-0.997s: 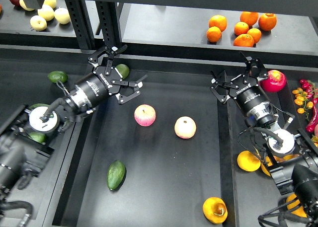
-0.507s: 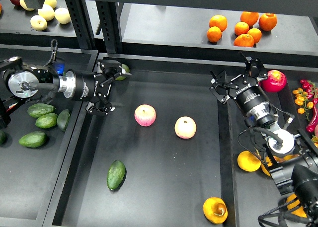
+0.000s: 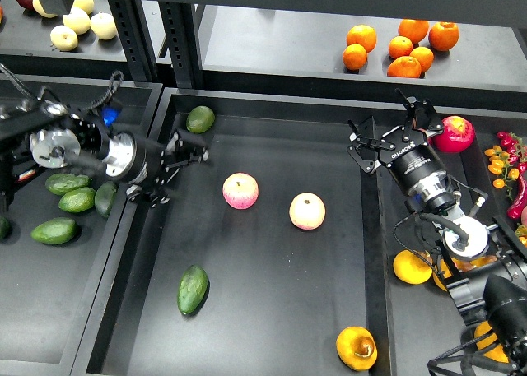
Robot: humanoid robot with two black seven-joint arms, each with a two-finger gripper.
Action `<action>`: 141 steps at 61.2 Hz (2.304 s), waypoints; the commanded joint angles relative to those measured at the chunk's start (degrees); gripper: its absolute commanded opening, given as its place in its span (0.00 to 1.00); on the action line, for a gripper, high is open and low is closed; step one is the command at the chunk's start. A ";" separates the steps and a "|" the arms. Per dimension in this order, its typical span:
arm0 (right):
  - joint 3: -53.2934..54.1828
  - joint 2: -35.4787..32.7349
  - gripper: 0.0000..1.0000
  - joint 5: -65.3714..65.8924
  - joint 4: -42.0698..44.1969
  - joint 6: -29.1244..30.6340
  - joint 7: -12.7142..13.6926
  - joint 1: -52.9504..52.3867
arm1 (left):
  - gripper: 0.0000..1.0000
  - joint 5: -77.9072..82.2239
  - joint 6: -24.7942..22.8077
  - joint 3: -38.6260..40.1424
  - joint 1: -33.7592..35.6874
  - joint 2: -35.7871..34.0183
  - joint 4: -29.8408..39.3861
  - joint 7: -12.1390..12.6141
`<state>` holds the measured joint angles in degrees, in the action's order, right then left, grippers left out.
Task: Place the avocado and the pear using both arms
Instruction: 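Swing the left gripper over the dark green avocado in the center bin, then lower the left gripper and close it around the avocado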
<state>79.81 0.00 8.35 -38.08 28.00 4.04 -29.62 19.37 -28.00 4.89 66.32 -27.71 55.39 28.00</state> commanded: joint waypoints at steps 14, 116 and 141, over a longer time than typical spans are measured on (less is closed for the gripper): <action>0.09 0.00 1.00 0.00 0.02 0.00 0.09 0.00 | 0.99 7.43 0.00 -7.09 -1.46 1.87 1.74 0.00; 0.26 0.00 1.00 0.00 -0.59 0.00 0.26 1.23 | 0.99 22.20 0.00 -7.00 -12.80 14.44 -6.87 0.00; 0.26 0.00 1.00 0.00 -0.94 0.00 0.26 1.32 | 0.95 22.29 0.00 -6.56 -13.94 15.23 -8.54 0.00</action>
<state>80.07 0.00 8.34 -39.00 28.00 4.31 -28.31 41.66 -28.00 -2.03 52.74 -12.51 47.12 28.00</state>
